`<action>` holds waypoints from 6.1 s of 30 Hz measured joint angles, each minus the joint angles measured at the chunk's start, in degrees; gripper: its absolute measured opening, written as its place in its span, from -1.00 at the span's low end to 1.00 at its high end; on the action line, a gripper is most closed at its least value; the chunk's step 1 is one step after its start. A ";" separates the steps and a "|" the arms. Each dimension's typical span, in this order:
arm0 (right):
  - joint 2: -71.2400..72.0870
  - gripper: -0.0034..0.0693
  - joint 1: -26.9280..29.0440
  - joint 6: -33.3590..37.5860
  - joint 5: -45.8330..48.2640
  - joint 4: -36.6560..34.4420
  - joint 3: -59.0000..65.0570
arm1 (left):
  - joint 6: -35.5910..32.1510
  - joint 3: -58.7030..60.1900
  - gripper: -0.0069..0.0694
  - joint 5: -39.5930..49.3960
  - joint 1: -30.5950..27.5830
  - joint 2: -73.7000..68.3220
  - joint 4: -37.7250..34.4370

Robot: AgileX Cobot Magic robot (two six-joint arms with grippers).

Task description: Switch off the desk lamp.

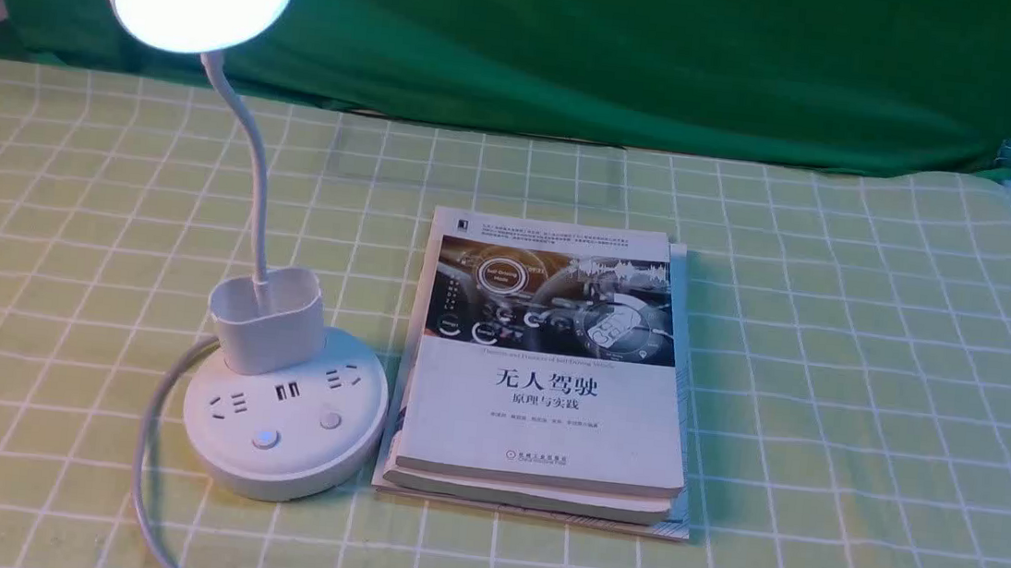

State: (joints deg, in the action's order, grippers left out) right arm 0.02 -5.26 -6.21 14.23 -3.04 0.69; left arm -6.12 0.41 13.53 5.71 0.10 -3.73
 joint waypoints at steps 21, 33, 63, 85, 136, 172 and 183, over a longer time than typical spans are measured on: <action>0.00 -0.82 0.00 0.00 0.11 0.00 0.00 | 10.76 0.00 -0.81 -15.33 0.00 0.00 -17.49; 0.00 -0.82 0.00 0.03 0.11 0.00 0.00 | 16.69 -3.16 -0.81 -16.18 0.00 -2.31 -18.36; 0.00 -0.82 0.00 0.03 0.04 0.00 0.00 | -3.17 -59.09 -0.81 37.14 17.22 -90.27 -5.70; 0.00 -0.82 0.00 0.03 0.04 0.00 0.00 | -1.42 -70.93 -0.81 37.16 16.63 -105.15 -1.26; 0.00 -0.82 0.00 0.04 -0.01 0.00 0.00 | 1.07 -71.44 -0.81 37.94 16.63 -105.68 -1.36; 0.00 -0.82 0.00 0.06 0.06 0.00 0.00 | 0.98 -14.03 -0.81 -3.88 16.80 -32.87 -7.34; 0.00 -0.82 0.00 0.03 0.06 0.00 0.00 | -0.11 -10.78 -0.81 -11.15 15.74 -30.92 -2.54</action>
State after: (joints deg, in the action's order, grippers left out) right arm 0.02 -5.26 -6.17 14.29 -3.04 0.69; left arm -6.23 -10.38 2.38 21.45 -30.83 -6.27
